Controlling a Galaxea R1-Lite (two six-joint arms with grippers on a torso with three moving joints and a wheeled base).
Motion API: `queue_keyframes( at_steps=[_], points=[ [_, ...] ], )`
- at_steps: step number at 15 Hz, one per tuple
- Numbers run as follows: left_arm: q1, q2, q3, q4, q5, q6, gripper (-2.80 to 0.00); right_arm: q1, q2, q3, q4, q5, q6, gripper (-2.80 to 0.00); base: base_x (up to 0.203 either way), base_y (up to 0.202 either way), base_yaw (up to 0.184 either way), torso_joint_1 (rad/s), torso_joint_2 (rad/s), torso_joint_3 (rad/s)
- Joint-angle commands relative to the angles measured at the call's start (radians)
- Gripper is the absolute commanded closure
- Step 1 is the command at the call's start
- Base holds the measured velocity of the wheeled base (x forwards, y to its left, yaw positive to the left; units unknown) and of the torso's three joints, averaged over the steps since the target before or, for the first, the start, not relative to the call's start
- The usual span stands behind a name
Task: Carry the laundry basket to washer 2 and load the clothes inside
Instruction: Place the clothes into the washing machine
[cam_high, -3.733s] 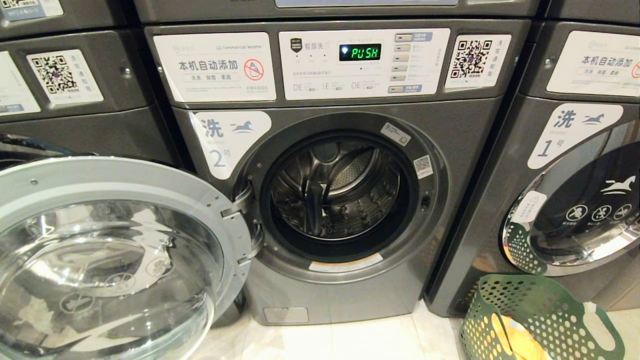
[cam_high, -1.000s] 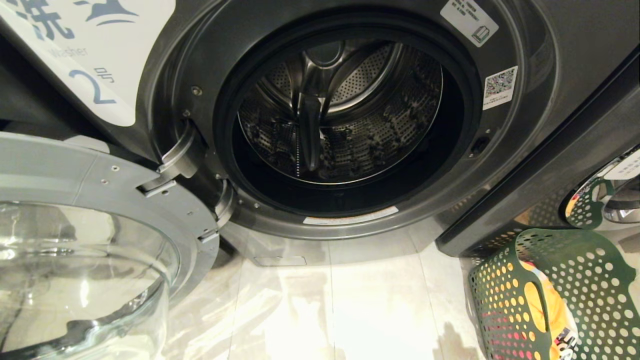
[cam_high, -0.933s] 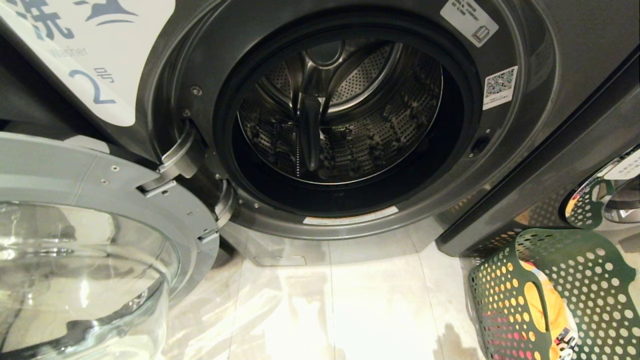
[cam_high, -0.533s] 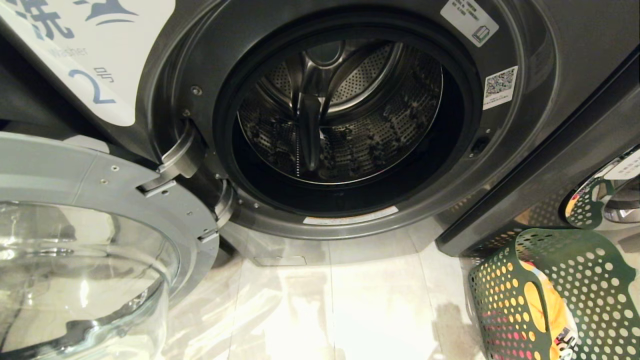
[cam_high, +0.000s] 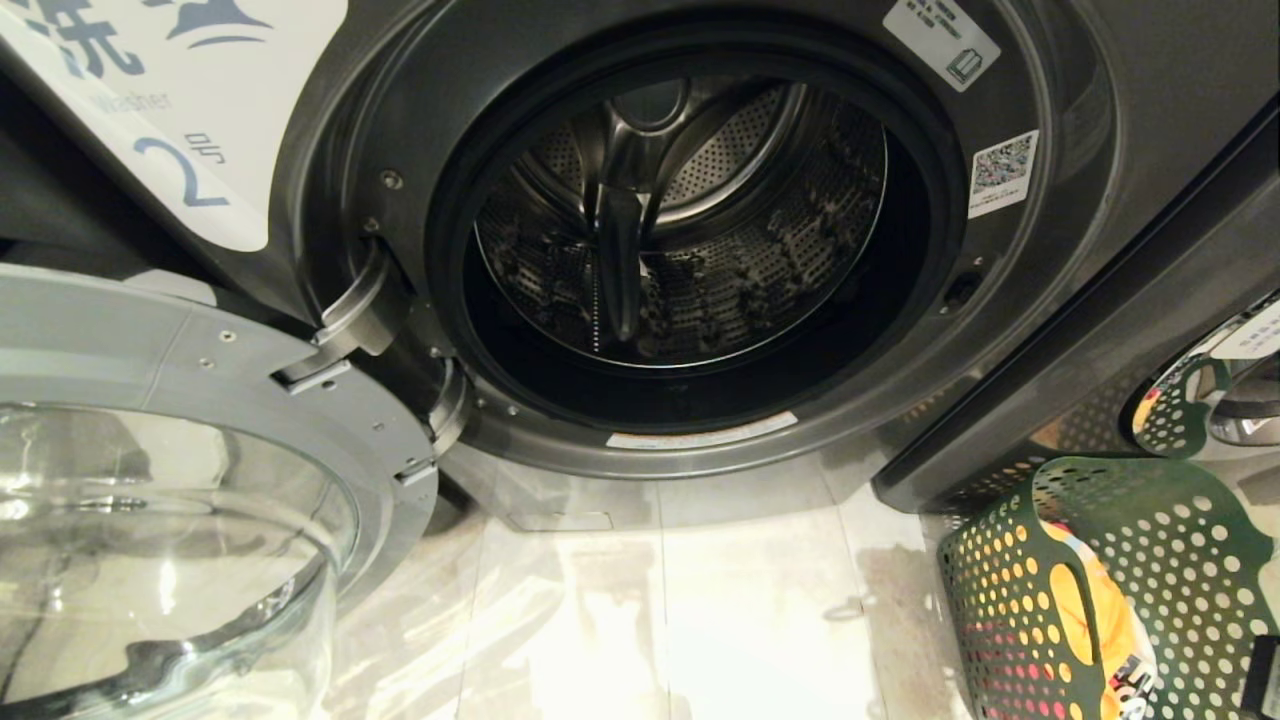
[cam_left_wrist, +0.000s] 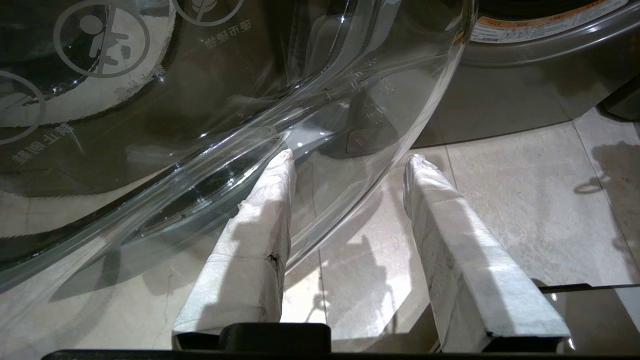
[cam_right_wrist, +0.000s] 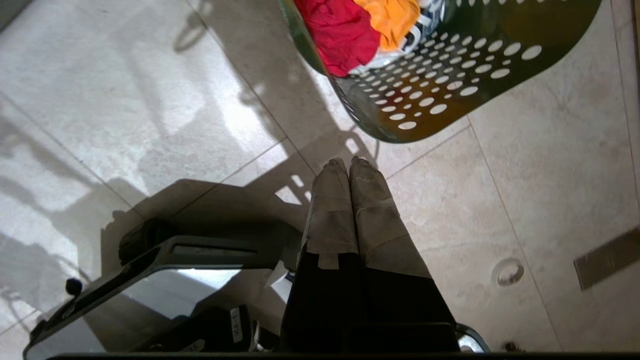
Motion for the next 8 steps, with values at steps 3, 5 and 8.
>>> queue_keyframes(
  at_steps=[3, 5, 8],
  points=[
    [0.000, 0.000, 0.000, 0.000, 0.000, 0.000, 0.00, -0.115, 0.417, -0.019, -0.187, 0.017, 0.009, -2.80, 0.000, 0.000, 0.000, 0.000, 0.00, 0.000],
    [0.000, 0.000, 0.000, 0.000, 0.000, 0.000, 0.00, -0.246, 0.542, -0.099, -0.268, 0.024, -0.083, -2.80, 0.000, 0.000, 0.000, 0.000, 0.00, 0.000],
    [0.000, 0.000, 0.000, 0.000, 0.000, 0.000, 0.00, -0.348, 0.620, -0.179, -0.305, 0.049, -0.176, -2.80, 0.000, 0.000, 0.000, 0.000, 0.00, 0.000]
  ],
)
